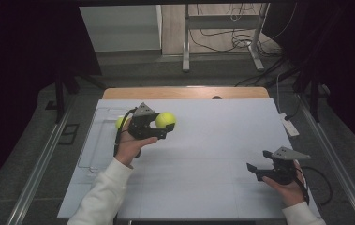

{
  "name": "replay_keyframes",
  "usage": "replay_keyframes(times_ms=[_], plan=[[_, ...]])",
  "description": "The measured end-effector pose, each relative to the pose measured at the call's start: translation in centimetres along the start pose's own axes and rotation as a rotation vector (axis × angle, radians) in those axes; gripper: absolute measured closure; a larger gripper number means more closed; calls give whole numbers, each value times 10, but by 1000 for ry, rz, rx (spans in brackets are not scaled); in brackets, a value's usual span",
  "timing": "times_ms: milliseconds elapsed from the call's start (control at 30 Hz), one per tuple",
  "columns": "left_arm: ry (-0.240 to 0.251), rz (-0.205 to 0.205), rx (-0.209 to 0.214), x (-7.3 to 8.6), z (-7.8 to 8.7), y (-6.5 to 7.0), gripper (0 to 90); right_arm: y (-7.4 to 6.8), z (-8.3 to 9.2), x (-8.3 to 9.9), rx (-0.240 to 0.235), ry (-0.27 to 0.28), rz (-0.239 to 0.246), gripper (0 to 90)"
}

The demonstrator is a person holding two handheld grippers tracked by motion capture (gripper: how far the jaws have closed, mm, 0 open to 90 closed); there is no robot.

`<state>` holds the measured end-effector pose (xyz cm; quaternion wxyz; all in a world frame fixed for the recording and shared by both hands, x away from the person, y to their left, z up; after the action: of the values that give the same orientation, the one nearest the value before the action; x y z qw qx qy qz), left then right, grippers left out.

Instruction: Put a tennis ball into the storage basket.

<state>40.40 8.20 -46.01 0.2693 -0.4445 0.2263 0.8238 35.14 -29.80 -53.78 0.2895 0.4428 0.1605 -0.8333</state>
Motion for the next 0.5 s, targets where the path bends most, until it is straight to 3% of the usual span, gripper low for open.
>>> replay_keyframes(times_ms=[500], plan=[[5,26,-61,7,14,-21,268,0,0,0,2,0,1,134]])
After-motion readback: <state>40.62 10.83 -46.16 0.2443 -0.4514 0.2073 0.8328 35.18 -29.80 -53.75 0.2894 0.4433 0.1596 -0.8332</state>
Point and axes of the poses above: each handheld gripper's, and its own axes: z roughly backward along the jaws, x roughly out of its underside, y roughly to its right, the point moved 7 cm from there along -z, roughly forward along the jaws
